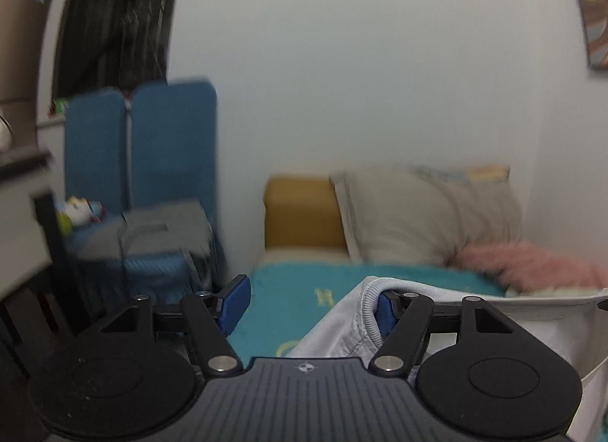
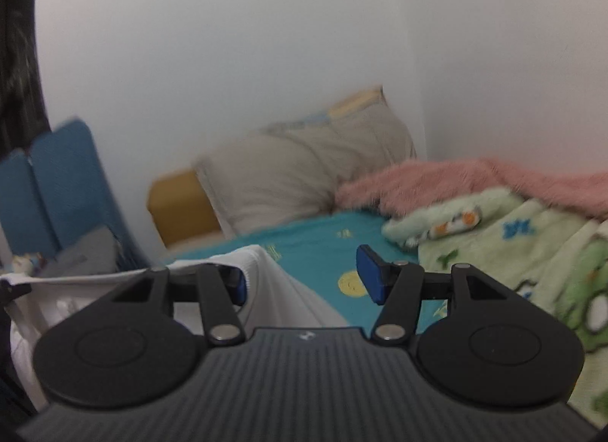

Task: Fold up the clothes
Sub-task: 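Lay the shirt flat on the bed and open both grippers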

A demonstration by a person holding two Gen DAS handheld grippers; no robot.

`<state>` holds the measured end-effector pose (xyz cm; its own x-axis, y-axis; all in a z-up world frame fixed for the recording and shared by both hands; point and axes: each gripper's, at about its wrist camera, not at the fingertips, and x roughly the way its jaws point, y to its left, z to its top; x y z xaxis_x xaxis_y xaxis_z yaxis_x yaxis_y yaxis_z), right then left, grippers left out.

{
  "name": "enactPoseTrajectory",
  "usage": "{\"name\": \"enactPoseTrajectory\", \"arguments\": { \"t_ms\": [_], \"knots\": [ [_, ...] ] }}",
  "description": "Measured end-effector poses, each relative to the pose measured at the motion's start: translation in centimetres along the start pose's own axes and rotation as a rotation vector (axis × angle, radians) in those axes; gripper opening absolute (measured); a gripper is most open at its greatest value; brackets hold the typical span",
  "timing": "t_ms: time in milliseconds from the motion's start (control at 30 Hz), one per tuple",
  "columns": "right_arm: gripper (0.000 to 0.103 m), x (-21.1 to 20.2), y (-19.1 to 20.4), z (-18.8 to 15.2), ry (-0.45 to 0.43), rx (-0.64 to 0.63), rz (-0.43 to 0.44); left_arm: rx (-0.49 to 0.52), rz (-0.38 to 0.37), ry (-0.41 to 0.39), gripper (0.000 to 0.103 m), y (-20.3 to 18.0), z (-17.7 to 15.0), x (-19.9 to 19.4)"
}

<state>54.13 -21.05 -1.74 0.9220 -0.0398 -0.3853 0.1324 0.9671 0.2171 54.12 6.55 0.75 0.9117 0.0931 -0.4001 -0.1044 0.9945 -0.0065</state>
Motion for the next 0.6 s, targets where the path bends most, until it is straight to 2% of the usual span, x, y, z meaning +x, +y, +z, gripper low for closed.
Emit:
{"name": "enactPoseTrajectory", "arguments": {
  "t_ms": [133, 167, 200, 267, 300, 400, 433, 500, 600],
  "knots": [
    [0.057, 9.4, -0.9, -5.1, 0.148, -0.054, 0.001, 0.001, 0.009, 0.156, 0.069, 0.5, -6.5, 11.1],
    [0.056, 11.4, -1.1, -6.3, 0.186, -0.071, -0.002, -0.006, 0.010, 0.198, 0.070, 0.6, -8.1, 12.9],
    [0.057, 12.7, -1.2, -7.4, 0.227, -0.091, -0.011, -0.008, 0.014, 0.239, 0.076, 0.6, -9.7, 14.3],
    [0.057, 15.4, -1.4, -8.7, 0.343, -0.117, 0.002, 0.004, 0.027, 0.320, 0.082, 0.6, -12.0, 16.6],
    [0.056, 16.1, -1.4, -9.0, 0.388, -0.126, 0.018, 0.014, 0.010, 0.351, 0.084, 0.9, -12.4, 17.3],
    [0.057, 15.7, -1.2, -9.5, 0.423, -0.140, 0.082, 0.049, -0.058, 0.421, 0.090, 1.9, -12.7, 18.3],
    [0.057, 15.4, -1.1, -9.4, 0.433, -0.146, 0.112, 0.063, -0.070, 0.424, 0.090, 1.9, -12.6, 17.9],
    [0.057, 13.9, -0.6, -9.0, 0.413, -0.170, 0.130, 0.061, -0.073, 0.403, 0.098, 2.0, -12.2, 16.2],
    [0.057, 10.8, 0.0, -8.5, 0.372, -0.191, 0.136, 0.037, -0.103, 0.380, 0.099, 2.0, -11.7, 12.5]
  ]
}}
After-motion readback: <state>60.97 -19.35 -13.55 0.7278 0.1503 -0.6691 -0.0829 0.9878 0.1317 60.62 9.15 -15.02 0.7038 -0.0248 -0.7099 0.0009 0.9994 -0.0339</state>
